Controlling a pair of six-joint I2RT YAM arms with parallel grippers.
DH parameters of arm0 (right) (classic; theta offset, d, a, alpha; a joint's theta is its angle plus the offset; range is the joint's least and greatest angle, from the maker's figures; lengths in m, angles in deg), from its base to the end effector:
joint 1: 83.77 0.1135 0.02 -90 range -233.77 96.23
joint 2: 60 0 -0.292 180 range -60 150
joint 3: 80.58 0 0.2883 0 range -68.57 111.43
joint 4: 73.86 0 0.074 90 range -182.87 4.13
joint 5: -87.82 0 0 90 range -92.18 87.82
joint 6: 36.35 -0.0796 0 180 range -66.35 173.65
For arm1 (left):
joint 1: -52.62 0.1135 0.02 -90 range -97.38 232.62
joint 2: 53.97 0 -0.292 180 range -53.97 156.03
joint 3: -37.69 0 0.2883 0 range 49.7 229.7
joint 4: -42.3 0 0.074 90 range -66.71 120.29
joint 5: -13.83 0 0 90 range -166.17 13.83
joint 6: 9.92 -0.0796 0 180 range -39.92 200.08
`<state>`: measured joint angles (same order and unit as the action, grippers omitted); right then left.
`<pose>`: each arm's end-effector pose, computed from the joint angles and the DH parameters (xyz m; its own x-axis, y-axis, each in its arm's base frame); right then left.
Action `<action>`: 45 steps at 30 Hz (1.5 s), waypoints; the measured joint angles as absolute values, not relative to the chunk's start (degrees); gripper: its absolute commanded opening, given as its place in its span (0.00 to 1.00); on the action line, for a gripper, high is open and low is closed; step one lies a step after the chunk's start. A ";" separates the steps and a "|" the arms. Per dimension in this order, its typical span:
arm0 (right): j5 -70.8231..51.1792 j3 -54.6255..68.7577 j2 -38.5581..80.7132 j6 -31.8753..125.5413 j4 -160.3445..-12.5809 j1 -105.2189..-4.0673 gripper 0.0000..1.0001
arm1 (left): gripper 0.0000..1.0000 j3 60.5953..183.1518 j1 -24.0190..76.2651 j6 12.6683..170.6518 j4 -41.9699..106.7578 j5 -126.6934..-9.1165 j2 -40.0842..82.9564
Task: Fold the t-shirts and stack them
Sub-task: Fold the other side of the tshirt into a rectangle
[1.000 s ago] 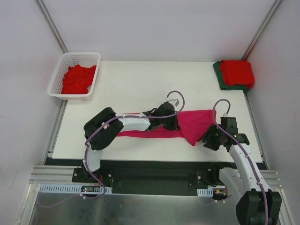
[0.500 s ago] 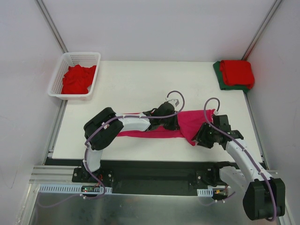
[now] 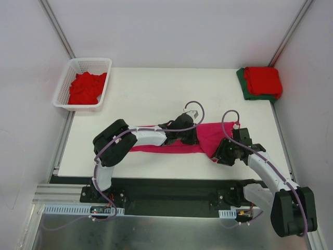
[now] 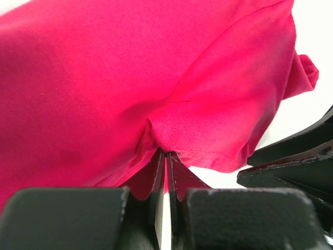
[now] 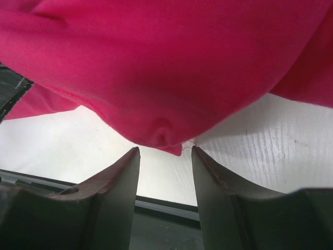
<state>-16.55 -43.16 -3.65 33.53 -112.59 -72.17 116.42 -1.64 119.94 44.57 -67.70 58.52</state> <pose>0.2034 0.0619 0.1354 -0.8889 0.1577 -0.4302 -0.0203 0.9244 0.3809 0.2835 -0.4140 0.1433 -0.7958 0.0205 -0.6053 0.4770 0.6370 -0.6056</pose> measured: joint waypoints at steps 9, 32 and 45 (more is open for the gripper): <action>-16.36 -43.53 -2.22 33.55 -111.14 -71.78 0.47 | 0.00 116.29 -1.27 119.96 44.57 -67.70 58.52; -15.39 -44.12 -1.57 33.55 -109.51 -71.56 0.01 | 0.00 116.27 -1.27 120.02 44.57 -67.70 58.52; -11.33 -31.49 -10.70 34.45 -121.96 -71.54 0.01 | 0.00 114.81 -1.27 120.53 44.84 -65.29 57.75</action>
